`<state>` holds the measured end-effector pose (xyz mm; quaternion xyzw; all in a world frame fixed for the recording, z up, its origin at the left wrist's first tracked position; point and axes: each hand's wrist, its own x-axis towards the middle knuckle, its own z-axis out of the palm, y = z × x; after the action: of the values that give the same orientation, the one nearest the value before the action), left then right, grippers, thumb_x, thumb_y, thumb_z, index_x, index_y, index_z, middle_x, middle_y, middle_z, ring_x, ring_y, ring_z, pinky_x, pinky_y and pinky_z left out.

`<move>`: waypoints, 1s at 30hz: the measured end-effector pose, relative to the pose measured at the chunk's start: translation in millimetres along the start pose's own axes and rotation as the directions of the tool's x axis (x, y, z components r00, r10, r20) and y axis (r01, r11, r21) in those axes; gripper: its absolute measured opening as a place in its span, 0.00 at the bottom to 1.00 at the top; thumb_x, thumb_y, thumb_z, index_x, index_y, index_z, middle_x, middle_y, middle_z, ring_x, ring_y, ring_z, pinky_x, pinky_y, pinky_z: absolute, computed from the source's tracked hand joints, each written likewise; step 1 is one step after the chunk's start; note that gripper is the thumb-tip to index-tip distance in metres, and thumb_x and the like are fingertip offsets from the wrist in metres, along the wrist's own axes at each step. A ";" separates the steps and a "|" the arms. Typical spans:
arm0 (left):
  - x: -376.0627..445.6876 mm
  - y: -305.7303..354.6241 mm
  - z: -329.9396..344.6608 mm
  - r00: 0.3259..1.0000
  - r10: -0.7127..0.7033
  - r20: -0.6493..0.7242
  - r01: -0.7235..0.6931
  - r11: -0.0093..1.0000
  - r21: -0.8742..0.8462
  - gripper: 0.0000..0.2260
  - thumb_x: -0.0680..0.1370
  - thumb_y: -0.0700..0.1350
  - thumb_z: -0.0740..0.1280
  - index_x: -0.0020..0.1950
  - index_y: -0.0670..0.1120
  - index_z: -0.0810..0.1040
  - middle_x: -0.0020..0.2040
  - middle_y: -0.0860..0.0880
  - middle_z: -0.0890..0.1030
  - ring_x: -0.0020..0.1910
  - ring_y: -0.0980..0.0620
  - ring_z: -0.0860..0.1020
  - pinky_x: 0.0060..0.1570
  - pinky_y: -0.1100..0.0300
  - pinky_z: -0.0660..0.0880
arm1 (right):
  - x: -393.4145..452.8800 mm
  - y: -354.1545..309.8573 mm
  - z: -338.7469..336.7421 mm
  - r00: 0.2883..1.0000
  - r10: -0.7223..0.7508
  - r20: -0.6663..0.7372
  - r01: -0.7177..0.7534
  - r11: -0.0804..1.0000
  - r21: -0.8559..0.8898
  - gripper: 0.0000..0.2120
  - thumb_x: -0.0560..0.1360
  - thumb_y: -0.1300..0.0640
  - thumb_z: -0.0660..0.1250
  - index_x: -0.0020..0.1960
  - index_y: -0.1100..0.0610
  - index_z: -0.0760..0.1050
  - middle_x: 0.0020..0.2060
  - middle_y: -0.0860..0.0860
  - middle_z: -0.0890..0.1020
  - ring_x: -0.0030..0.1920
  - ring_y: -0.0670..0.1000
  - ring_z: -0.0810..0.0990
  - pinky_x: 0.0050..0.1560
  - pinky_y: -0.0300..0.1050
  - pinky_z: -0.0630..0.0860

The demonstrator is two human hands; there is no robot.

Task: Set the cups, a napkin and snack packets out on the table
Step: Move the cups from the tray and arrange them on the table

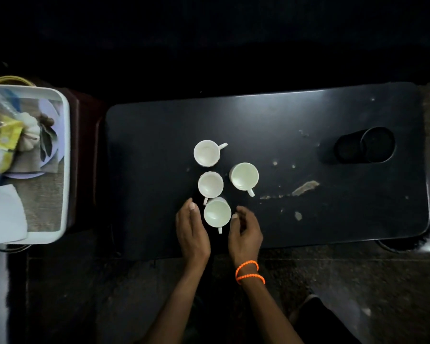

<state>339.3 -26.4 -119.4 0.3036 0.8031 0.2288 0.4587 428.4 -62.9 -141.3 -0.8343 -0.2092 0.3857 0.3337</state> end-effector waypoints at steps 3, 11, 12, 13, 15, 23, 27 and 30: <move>2.5 3.7 3.3 0.972 -0.220 0.086 0.232 0.957 -0.173 0.24 0.87 0.57 0.54 0.70 0.43 0.80 0.67 0.43 0.82 0.67 0.44 0.80 0.68 0.41 0.77 | -1.7 -0.8 4.7 0.998 -0.041 0.057 0.040 0.999 0.006 0.15 0.78 0.67 0.63 0.58 0.55 0.82 0.55 0.48 0.84 0.57 0.44 0.81 0.60 0.31 0.74; 1.6 4.9 3.4 0.927 -0.358 0.111 0.374 0.878 -0.299 0.26 0.84 0.65 0.56 0.55 0.49 0.87 0.56 0.43 0.87 0.57 0.44 0.85 0.48 0.52 0.85 | 0.2 0.6 -1.0 0.997 -0.040 0.068 0.036 0.998 0.057 0.26 0.73 0.72 0.61 0.54 0.44 0.83 0.51 0.36 0.84 0.56 0.34 0.81 0.58 0.26 0.73; -0.2 2.1 2.2 0.925 -0.365 0.109 0.380 0.876 -0.296 0.28 0.84 0.65 0.56 0.58 0.46 0.87 0.57 0.43 0.87 0.57 0.44 0.85 0.47 0.52 0.85 | -1.7 0.7 -2.1 0.997 -0.038 0.073 0.034 0.998 0.056 0.27 0.73 0.72 0.61 0.54 0.43 0.83 0.51 0.35 0.84 0.55 0.33 0.80 0.57 0.24 0.73; -2.3 -1.1 0.9 0.922 -0.372 0.104 0.386 0.874 -0.297 0.30 0.84 0.66 0.56 0.60 0.44 0.86 0.58 0.43 0.87 0.58 0.44 0.85 0.45 0.53 0.86 | -3.7 1.6 -3.2 0.996 -0.036 0.078 0.032 0.998 0.052 0.27 0.73 0.73 0.61 0.54 0.42 0.82 0.51 0.35 0.83 0.55 0.33 0.80 0.56 0.24 0.72; -7.1 -6.8 -2.5 0.920 -0.380 0.096 0.391 0.870 -0.300 0.31 0.83 0.66 0.57 0.63 0.42 0.85 0.60 0.42 0.86 0.59 0.44 0.85 0.43 0.54 0.86 | -8.8 5.2 -5.4 0.995 -0.037 0.092 0.034 0.999 0.040 0.26 0.73 0.72 0.61 0.54 0.44 0.83 0.51 0.36 0.84 0.55 0.34 0.81 0.56 0.24 0.73; -20.6 -17.1 -14.8 0.927 -0.359 0.108 0.375 0.900 -0.221 0.27 0.85 0.62 0.57 0.65 0.43 0.84 0.60 0.46 0.86 0.60 0.43 0.85 0.42 0.57 0.85 | -30.7 20.0 -10.9 0.997 -0.009 0.075 0.006 0.999 0.035 0.22 0.74 0.74 0.61 0.57 0.53 0.84 0.52 0.46 0.86 0.56 0.38 0.82 0.59 0.30 0.75; -21.5 -21.0 -17.1 0.930 -0.339 0.142 0.362 0.912 -0.192 0.26 0.86 0.60 0.57 0.65 0.40 0.84 0.59 0.43 0.86 0.59 0.41 0.85 0.38 0.61 0.84 | -35.1 22.4 -17.3 0.998 -0.012 0.054 0.012 1.000 -0.003 0.24 0.73 0.76 0.61 0.57 0.54 0.84 0.52 0.47 0.85 0.55 0.32 0.80 0.58 0.25 0.72; -21.6 -26.8 -17.6 0.933 -0.325 0.157 0.349 0.923 -0.160 0.28 0.86 0.60 0.57 0.66 0.39 0.83 0.61 0.42 0.86 0.60 0.41 0.85 0.41 0.59 0.86 | -37.3 23.6 -20.3 0.998 -0.005 0.055 0.005 1.000 -0.012 0.24 0.72 0.76 0.61 0.57 0.55 0.85 0.52 0.48 0.86 0.55 0.35 0.81 0.59 0.27 0.73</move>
<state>324.9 -62.2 -115.4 0.1309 0.7876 0.2003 0.5678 423.5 -109.8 -129.7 -0.8247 -0.2228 0.4066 0.3238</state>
